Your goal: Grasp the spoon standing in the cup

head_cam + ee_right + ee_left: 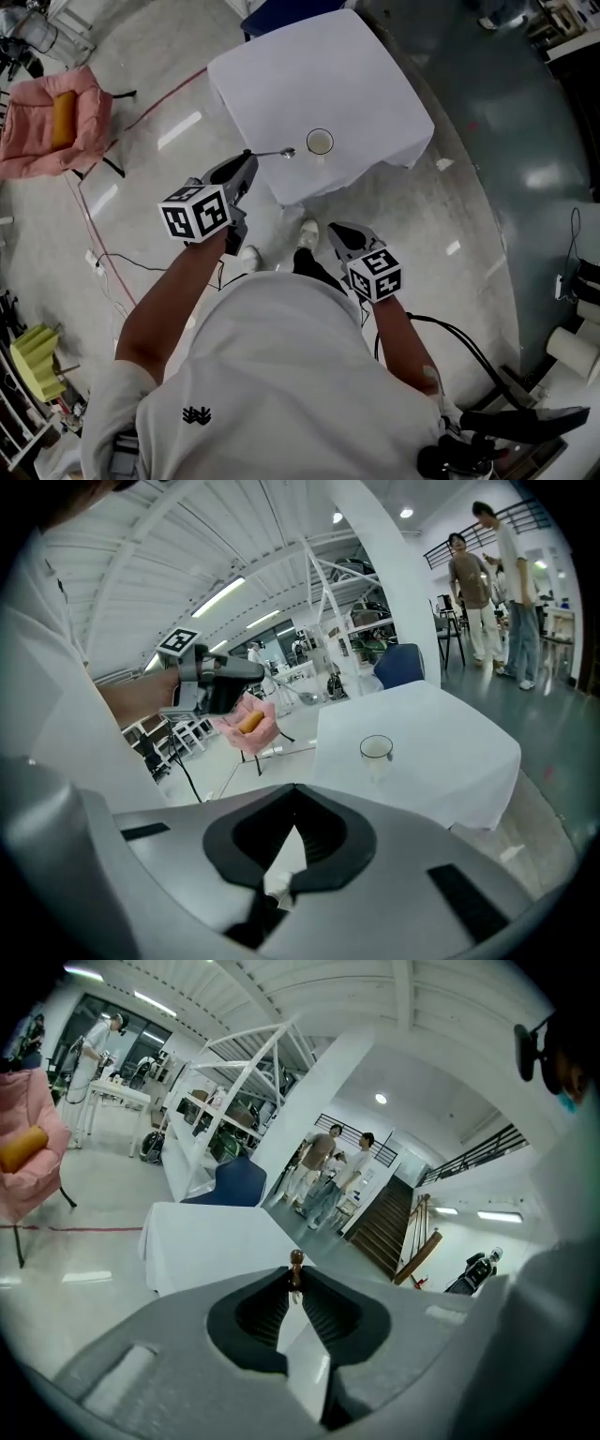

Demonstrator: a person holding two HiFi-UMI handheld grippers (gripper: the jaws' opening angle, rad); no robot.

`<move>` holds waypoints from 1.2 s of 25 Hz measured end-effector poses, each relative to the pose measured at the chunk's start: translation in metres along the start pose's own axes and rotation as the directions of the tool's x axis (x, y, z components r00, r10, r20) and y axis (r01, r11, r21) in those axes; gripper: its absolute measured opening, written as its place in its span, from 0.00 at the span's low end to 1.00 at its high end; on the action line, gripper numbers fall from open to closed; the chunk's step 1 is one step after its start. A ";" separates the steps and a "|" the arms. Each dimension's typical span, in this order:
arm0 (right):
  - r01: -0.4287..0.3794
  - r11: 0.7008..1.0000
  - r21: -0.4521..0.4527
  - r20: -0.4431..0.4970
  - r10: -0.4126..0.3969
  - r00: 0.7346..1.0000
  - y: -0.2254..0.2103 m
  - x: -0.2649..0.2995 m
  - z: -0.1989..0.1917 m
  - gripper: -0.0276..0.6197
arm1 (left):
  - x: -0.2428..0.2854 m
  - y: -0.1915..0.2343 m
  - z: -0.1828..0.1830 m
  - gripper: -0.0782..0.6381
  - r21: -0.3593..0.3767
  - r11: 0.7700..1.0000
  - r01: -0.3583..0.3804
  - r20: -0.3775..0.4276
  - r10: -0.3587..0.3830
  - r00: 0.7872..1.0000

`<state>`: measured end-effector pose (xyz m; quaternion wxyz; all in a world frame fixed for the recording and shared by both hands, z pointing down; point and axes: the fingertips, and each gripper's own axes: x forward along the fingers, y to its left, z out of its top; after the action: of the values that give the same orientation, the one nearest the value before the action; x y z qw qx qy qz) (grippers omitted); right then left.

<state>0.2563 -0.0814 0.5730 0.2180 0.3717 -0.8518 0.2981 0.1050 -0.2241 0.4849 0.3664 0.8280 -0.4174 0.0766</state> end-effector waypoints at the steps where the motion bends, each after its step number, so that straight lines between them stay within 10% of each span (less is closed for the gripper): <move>1: 0.000 1.000 -0.005 -0.003 0.000 1.000 0.008 0.003 0.001 0.06 | -0.012 0.003 0.002 0.18 -0.006 1.000 0.004 0.008 -0.004 1.000; 30: 0.043 0.995 -0.086 -0.001 -0.044 0.999 0.199 0.061 -0.011 0.06 | -0.234 0.089 -0.034 0.18 0.067 0.995 0.073 0.052 -0.076 0.996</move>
<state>0.0678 0.0039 0.5481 0.2416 0.3800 -0.8552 0.2567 -0.1058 -0.0867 0.4564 0.3304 0.8563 -0.3933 0.0537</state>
